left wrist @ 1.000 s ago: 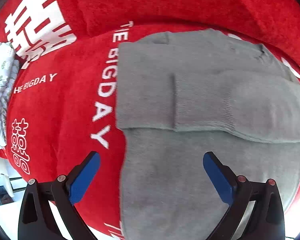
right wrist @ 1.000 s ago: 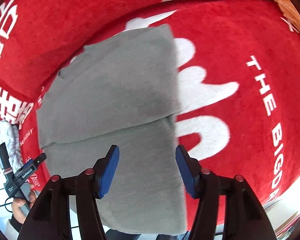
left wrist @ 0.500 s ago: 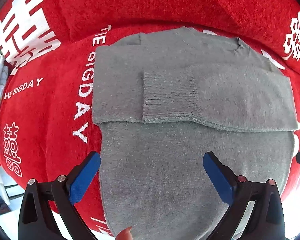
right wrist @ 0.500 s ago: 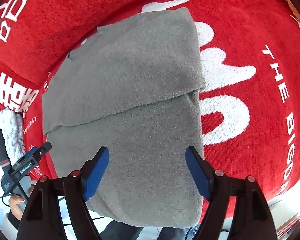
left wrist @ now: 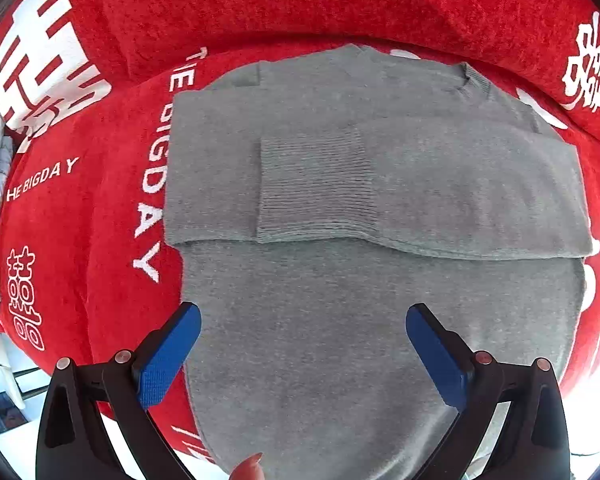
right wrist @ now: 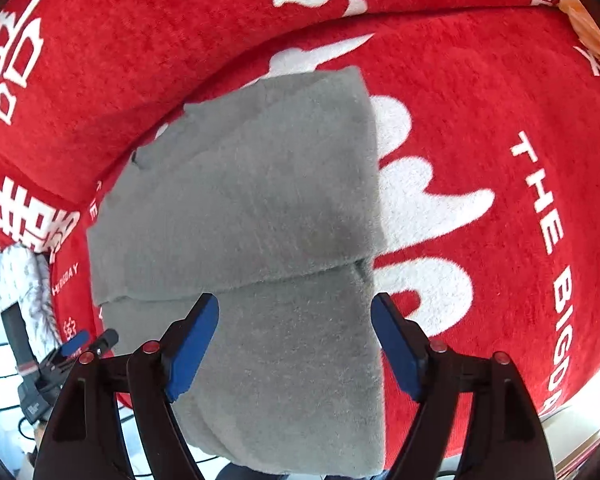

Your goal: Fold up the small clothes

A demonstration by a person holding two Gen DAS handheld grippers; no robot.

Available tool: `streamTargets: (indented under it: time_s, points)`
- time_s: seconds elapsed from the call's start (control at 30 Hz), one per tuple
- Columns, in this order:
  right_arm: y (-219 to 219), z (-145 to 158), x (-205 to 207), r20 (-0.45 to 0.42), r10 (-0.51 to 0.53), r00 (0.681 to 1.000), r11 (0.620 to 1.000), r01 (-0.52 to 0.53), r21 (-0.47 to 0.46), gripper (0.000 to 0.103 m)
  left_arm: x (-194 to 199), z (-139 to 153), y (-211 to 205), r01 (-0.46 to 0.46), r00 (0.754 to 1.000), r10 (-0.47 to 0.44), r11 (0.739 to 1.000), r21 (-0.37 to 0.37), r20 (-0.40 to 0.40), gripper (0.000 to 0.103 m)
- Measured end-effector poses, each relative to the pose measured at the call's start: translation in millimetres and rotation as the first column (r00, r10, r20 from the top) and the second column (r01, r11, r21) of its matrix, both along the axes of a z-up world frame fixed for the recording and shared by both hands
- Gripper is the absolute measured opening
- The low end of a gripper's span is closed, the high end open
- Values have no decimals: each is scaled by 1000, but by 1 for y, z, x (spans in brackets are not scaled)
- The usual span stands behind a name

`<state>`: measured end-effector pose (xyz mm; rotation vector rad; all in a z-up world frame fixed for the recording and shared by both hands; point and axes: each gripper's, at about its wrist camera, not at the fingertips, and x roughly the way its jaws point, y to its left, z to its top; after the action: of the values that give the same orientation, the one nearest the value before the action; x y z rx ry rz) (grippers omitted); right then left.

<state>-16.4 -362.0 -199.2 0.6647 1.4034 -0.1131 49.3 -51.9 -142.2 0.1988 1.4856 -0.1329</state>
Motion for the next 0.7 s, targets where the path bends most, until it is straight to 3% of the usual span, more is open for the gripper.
streamTargets:
  time_s: [0.17,0.4,0.7]
  points:
    - [9,-2,-4,3,34,999,998,-34,46,81,-3,6,-8,1,1000,-1,1000,20,-3,103]
    - [5,-7,-13,-11,97,995,989,-95,110,81,-20,9,-12,-85,996,85,995,47,5,103]
    - [-5,-26,-34,-26,151,988,978,-145,148,81,-52,-6,-16,-131,990,134,990,55,-41,103]
